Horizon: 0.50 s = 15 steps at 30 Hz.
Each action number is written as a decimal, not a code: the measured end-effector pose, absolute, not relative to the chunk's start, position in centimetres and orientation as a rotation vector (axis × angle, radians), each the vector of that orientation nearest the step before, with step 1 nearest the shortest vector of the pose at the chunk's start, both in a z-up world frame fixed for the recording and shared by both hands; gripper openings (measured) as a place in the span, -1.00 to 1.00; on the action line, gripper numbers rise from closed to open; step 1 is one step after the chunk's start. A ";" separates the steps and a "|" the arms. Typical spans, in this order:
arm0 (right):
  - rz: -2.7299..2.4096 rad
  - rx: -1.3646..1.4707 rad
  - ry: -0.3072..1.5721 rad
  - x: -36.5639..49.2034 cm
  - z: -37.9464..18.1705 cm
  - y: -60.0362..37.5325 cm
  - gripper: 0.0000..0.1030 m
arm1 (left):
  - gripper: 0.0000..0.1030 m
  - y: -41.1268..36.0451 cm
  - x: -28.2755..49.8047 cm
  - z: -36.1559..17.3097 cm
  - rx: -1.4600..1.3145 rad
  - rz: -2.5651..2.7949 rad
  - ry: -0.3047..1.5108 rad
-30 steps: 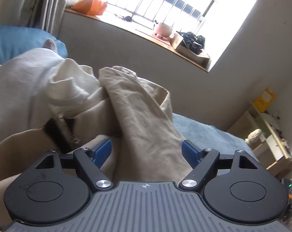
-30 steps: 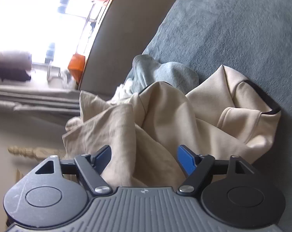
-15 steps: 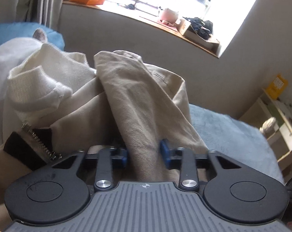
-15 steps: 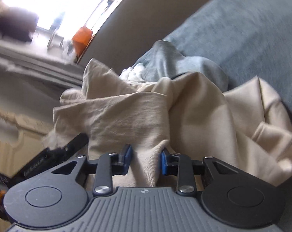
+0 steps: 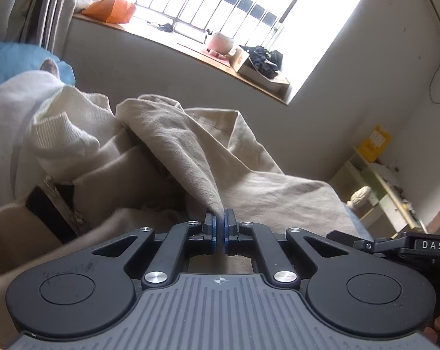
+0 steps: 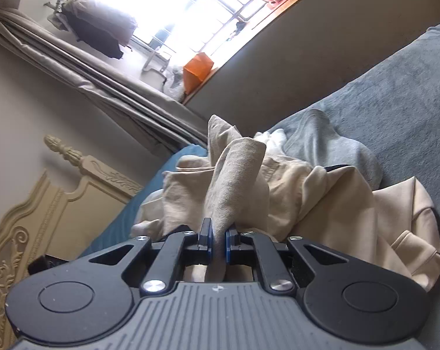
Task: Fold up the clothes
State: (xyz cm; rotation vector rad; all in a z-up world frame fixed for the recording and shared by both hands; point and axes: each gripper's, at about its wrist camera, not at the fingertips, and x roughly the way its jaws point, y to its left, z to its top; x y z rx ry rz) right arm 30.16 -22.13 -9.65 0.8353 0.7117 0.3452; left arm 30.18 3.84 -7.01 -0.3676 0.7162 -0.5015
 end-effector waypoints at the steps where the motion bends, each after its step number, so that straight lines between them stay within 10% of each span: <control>1: 0.358 0.840 0.709 29.7 -9.4 -22.1 -0.82 | -0.96 3.7 29.6 -7.0 -0.375 -0.511 0.716; 15: 0.448 0.949 0.718 17.6 -9.0 -25.0 -0.82 | -1.00 -1.8 16.6 -5.4 -0.343 -0.746 0.704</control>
